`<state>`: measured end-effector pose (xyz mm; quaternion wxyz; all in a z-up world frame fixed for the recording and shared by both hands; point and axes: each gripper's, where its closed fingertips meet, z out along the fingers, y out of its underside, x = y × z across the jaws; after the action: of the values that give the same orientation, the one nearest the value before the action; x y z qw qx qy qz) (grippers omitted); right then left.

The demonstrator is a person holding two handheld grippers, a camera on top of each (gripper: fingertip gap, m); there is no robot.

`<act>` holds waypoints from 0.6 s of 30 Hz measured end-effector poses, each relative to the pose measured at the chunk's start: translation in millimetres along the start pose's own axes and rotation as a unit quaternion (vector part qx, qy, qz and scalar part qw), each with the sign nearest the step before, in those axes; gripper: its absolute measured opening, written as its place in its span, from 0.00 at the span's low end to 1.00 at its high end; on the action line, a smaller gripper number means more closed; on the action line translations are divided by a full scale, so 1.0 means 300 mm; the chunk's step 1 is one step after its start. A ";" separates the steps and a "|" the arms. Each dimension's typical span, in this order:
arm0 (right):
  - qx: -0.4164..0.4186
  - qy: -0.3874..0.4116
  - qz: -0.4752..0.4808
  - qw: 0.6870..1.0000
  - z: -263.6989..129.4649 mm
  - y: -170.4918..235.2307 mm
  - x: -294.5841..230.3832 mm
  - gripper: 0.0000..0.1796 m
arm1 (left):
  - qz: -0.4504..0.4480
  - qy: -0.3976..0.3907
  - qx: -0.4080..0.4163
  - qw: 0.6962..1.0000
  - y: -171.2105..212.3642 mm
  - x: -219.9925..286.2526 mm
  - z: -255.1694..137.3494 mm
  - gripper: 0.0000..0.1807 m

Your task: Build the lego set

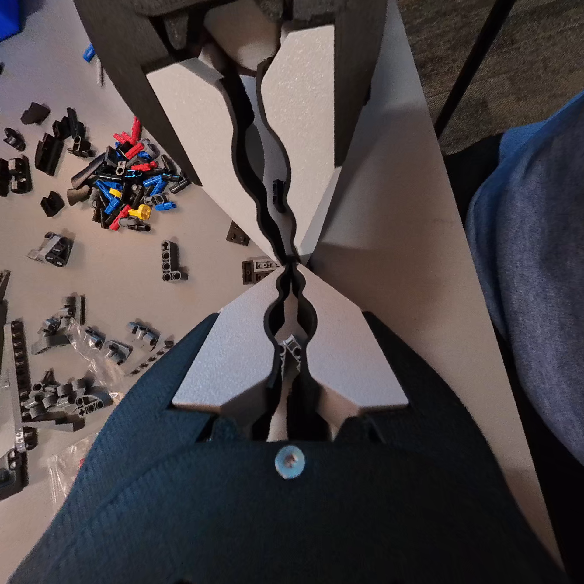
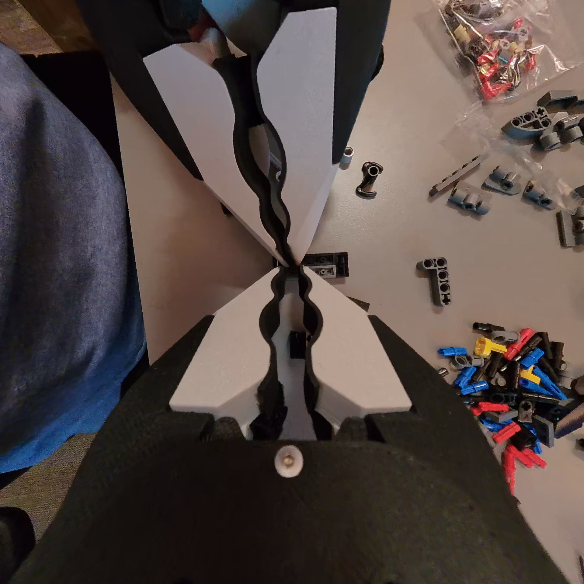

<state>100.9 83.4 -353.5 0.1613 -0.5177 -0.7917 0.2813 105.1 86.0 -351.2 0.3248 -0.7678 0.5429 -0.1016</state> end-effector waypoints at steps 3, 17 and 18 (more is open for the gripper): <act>0.000 0.004 0.001 1.000 0.002 0.001 0.001 0.03 | 0.000 0.003 -0.004 1.000 0.002 -0.003 0.002 0.00; -0.001 0.016 0.000 1.000 -0.001 0.006 0.000 0.03 | 0.035 -0.019 -0.026 0.999 0.004 -0.003 0.007 0.00; 0.000 0.018 0.001 1.000 -0.003 0.008 0.000 0.03 | 0.040 -0.023 -0.029 0.998 0.003 -0.003 0.008 0.00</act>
<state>103.2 84.5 -354.2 0.1748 -0.5233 -0.7884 0.2719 105.3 87.6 -353.4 0.3186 -0.7566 0.5684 -0.0547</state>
